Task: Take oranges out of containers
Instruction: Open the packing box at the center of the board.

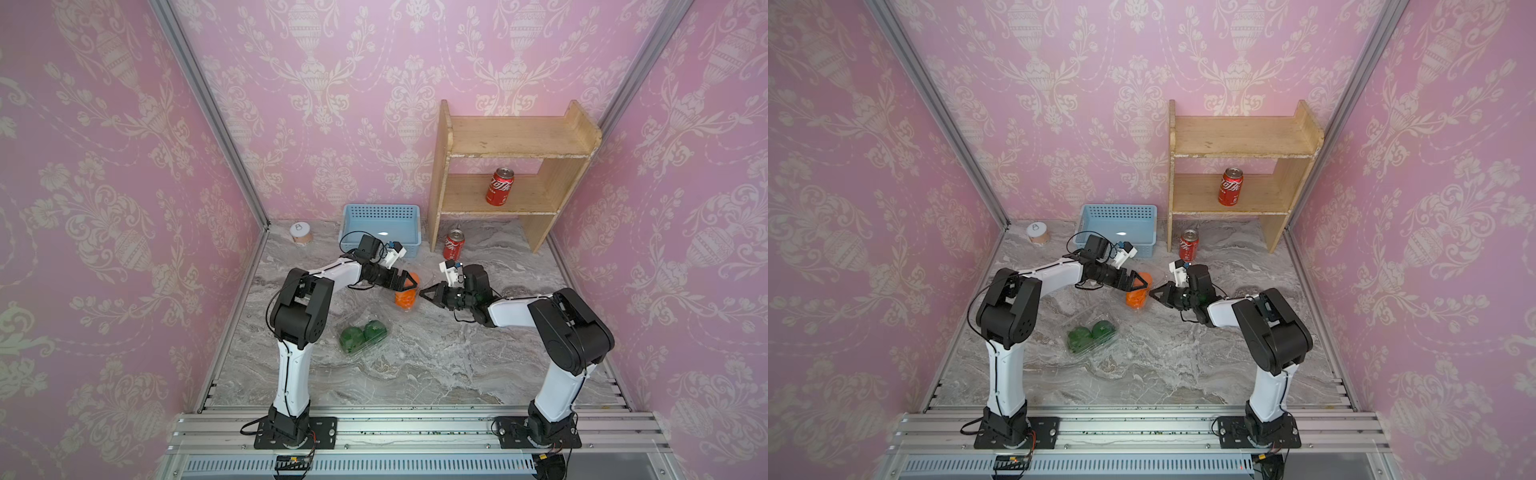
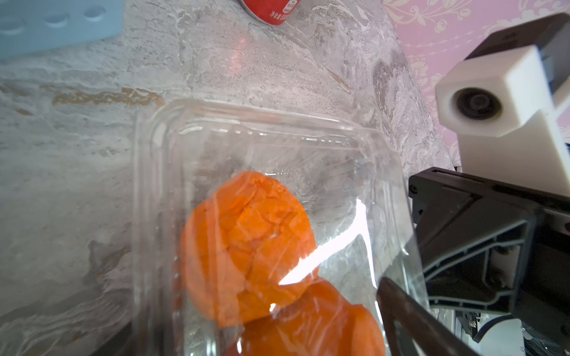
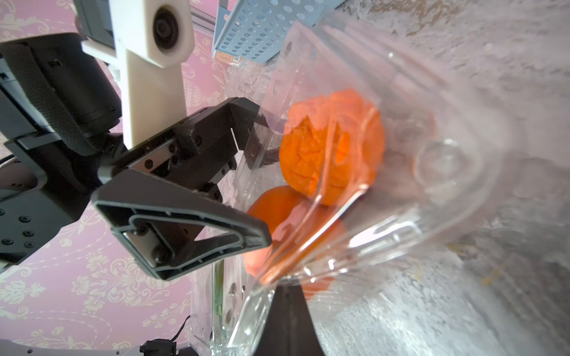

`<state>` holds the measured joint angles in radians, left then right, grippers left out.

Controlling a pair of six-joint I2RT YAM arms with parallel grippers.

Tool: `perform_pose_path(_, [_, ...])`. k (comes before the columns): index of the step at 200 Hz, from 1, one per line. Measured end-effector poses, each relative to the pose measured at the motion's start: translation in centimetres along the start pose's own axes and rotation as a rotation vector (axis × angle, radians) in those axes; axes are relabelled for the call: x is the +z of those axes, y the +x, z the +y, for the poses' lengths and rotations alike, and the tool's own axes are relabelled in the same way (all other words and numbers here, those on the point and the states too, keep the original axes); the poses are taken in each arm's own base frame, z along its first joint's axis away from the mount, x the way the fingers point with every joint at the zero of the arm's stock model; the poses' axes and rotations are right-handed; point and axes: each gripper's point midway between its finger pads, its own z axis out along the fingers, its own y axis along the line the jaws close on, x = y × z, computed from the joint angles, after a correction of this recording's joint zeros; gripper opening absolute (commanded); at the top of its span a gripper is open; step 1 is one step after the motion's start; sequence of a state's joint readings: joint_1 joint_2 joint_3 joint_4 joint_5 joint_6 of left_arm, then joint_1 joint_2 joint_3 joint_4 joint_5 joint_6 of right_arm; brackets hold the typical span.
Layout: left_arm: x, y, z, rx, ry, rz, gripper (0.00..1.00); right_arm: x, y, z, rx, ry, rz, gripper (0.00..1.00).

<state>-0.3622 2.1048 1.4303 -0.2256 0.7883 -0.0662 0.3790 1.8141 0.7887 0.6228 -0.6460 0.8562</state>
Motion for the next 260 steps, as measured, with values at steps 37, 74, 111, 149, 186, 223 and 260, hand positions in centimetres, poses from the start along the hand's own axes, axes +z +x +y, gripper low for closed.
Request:
perform_pose_path(37, [0.1,0.1,-0.2,-0.002,0.013,0.004,0.96,-0.5,0.0,0.3,-0.051,0.037,-0.013,0.0])
perform_pose_path(74, [0.2,0.2,-0.2,-0.004,0.014,0.007,0.96,-0.6,-0.4,0.8,-0.078,0.023,-0.028,0.0])
perform_pose_path(111, [0.2,0.2,-0.2,-0.004,0.013,0.007,0.96,-0.3,-0.8,1.0,-0.094,0.002,-0.045,0.0])
perform_pose_path(149, [0.2,0.3,-0.2,-0.007,0.013,0.01,0.96,-0.2,-0.9,0.9,-0.097,-0.002,-0.048,0.0])
perform_pose_path(186, [0.2,0.3,-0.2,-0.007,0.013,0.01,0.97,-0.2,-0.8,0.8,-0.099,-0.003,-0.051,0.0])
perform_pose_path(223, [0.2,0.3,-0.2,-0.007,0.013,0.01,0.97,0.0,-0.7,0.5,-0.103,-0.007,-0.054,0.0])
perform_pose_path(260, [0.2,0.3,-0.1,-0.007,0.011,0.01,0.97,0.1,-0.7,0.4,-0.104,-0.008,-0.056,0.0])
